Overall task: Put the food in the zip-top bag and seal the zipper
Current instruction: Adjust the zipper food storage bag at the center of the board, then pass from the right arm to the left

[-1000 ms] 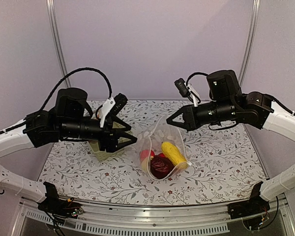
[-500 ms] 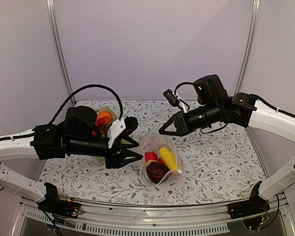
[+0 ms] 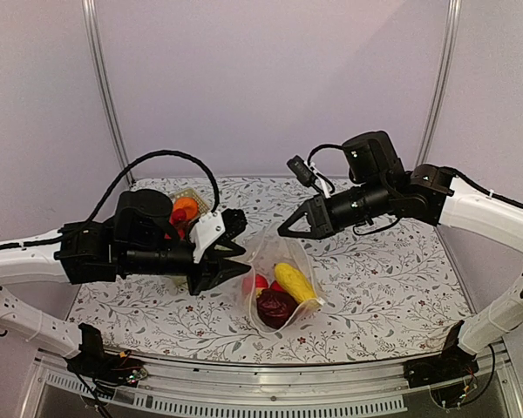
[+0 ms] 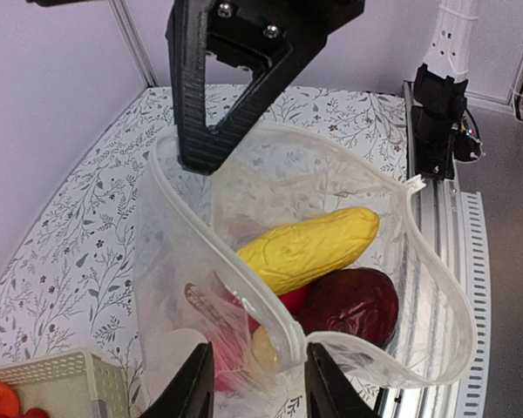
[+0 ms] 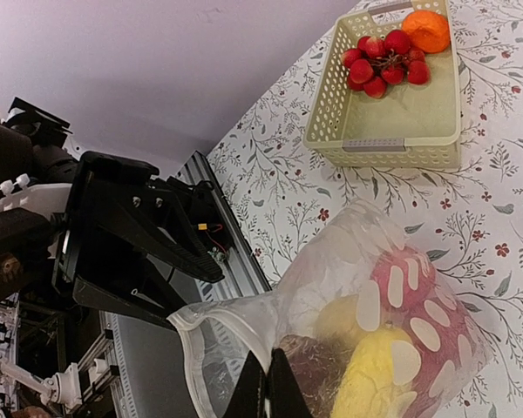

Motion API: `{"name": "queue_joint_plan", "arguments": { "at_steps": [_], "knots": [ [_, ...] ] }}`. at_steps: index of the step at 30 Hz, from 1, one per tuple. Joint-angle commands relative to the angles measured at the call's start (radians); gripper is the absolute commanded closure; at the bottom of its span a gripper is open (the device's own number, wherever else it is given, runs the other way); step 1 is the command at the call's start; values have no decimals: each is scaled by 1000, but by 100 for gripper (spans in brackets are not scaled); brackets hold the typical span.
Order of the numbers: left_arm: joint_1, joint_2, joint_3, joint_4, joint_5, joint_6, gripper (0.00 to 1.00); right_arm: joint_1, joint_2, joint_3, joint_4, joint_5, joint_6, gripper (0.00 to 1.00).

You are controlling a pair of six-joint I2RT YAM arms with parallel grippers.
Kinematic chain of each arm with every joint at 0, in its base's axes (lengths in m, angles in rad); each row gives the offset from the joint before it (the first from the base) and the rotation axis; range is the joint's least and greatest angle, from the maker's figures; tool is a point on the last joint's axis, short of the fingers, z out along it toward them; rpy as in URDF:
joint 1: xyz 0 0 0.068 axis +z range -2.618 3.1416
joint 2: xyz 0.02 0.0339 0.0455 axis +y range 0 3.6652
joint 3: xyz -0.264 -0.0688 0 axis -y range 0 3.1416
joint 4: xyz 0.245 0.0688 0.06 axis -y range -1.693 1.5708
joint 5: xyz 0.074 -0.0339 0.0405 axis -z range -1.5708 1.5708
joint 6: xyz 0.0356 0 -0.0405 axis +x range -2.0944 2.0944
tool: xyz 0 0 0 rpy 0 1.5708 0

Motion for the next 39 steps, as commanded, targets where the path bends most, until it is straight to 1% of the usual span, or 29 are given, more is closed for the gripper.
{"name": "queue_joint_plan", "arguments": {
  "at_steps": [1, 4, 15, 17, 19, 23, 24, 25, 27, 29, 31, 33, 36, 39],
  "knots": [
    [-15, 10, -13, 10, 37, 1, 65, -8, 8, -5, 53, -29, 18, 100],
    [-16, 27, -6, 11, 45, -1, 67, -8, 13, -5, 60, -35, 26, 100],
    [-16, 71, 32, 11, 44, 6, 86, -9, 16, -18, 69, -40, 35, 100],
    [-16, 78, 37, 11, 48, 4, 91, -8, 17, -20, 70, -40, 37, 100],
    [-17, 78, 40, 12, 51, -3, 99, -8, 18, -22, 72, -40, 38, 100],
    [-15, 67, 41, 20, 48, -26, 100, -13, 17, -31, 73, -29, 38, 100],
    [-12, 60, 42, 22, 38, -38, 100, -22, 12, -36, 75, -30, 37, 99],
    [-3, 51, 46, 24, 35, -60, 100, -35, 8, -46, 79, -29, 37, 92],
    [40, 32, 51, 34, 74, -143, 100, -68, -12, -72, 92, -20, 41, 73],
    [104, 14, 52, 47, 145, -240, 100, -114, -51, -114, 111, -9, 51, 54],
    [158, 6, 47, 58, 203, -318, 100, -143, -91, -146, 123, 12, 56, 39],
    [197, 9, 41, 55, 227, -372, 100, -158, -126, -172, 125, 43, 52, 28],
    [279, 22, 32, 46, 280, -464, 100, -170, -188, -216, 136, 99, 40, 15],
    [362, 27, 5, 71, 347, -558, 100, -186, -249, -264, 155, 152, 50, 7]
  ]
}}
